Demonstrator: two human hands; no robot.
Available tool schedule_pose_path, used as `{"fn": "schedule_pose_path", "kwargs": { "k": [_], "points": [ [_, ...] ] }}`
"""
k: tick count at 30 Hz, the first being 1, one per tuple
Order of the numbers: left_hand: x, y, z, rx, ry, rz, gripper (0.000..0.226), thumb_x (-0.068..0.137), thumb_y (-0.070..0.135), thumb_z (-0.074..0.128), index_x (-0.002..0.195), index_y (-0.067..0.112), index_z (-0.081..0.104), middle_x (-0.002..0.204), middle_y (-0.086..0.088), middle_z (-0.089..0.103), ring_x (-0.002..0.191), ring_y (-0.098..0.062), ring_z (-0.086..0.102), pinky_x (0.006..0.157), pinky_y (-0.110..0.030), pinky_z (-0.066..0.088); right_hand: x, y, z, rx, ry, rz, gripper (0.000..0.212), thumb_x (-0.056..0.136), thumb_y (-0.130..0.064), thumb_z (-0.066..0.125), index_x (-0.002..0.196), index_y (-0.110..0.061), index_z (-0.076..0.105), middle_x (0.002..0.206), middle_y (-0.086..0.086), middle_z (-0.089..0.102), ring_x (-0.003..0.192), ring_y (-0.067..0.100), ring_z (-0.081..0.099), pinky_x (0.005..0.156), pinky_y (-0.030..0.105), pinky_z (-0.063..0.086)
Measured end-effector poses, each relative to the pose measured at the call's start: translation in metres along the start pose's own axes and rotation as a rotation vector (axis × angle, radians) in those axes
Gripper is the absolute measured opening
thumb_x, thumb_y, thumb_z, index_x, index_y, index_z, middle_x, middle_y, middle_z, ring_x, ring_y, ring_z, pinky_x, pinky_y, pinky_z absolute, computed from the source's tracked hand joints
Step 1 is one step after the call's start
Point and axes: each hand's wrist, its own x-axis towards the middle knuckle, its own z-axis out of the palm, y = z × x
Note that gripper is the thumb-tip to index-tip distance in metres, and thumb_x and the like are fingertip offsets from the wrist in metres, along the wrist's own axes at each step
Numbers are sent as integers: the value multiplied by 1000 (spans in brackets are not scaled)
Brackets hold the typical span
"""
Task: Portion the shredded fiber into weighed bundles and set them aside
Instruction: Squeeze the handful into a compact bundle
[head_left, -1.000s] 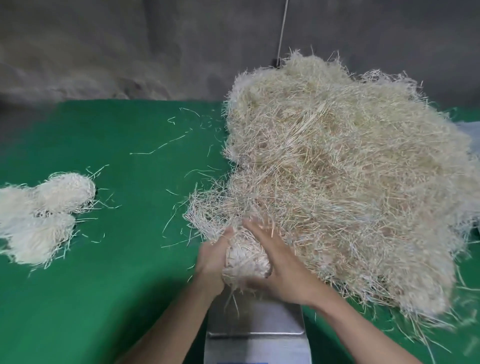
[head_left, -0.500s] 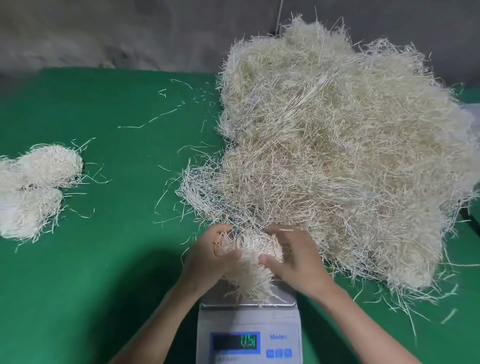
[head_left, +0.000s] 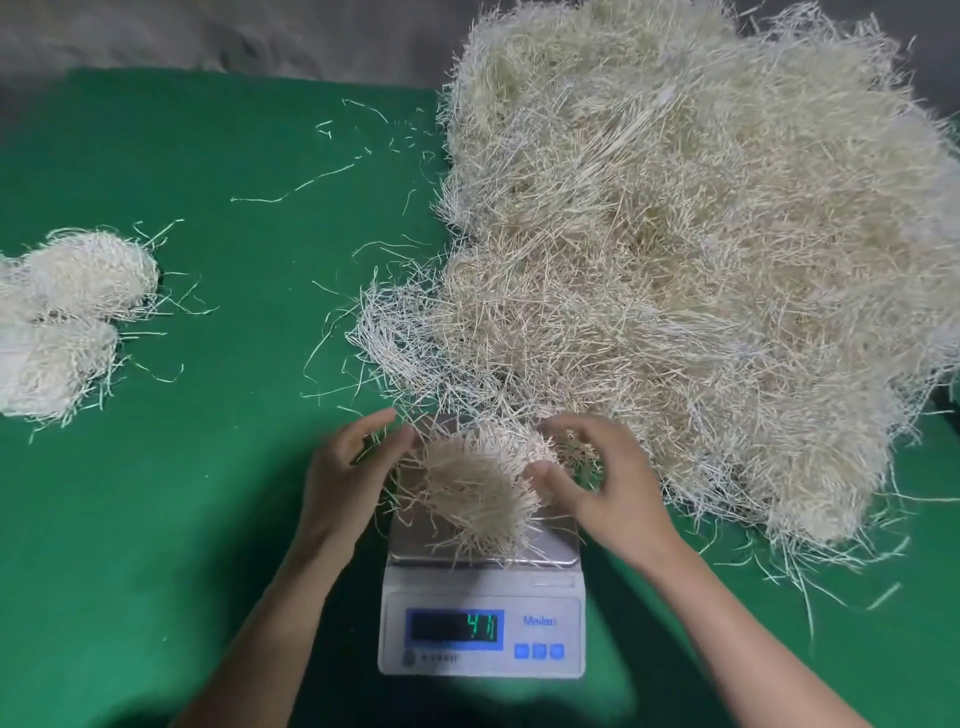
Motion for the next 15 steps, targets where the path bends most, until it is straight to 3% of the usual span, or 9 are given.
{"fn": "schedule_pose_path", "kwargs": {
  "k": [2,4,10,15],
  "points": [
    [0,-4,-6,-79,108,4,23,76,50,69,94,39,62,106,17,62,101,4,55,82,-18,40,0,-4,-6,47,73,-28,25,84,-32,68,107,-30,60,115,-17,57,113,8,48,100,29,33],
    [1,-8,-11,-126,235,3,9,84,33,66,91,37,62,106,11,64,95,10,54,78,-14,39,0,-8,-11,120,137,-48,24,86,-21,67,106,-31,59,112,-14,59,114,12,50,100,29,34],
    [0,-9,-14,-203,299,38,14,87,23,66,86,37,66,100,19,66,98,10,58,82,-13,40,1,-17,-15,183,171,-97,24,87,-5,64,103,-24,62,110,-6,62,113,18,54,100,34,36],
    [-2,-7,-8,-181,239,33,16,86,22,66,89,38,66,106,10,67,100,5,58,82,-16,40,1,-18,-14,204,152,-92,24,88,-5,62,102,-25,61,108,-6,63,111,15,56,100,39,40]
  ]
}}
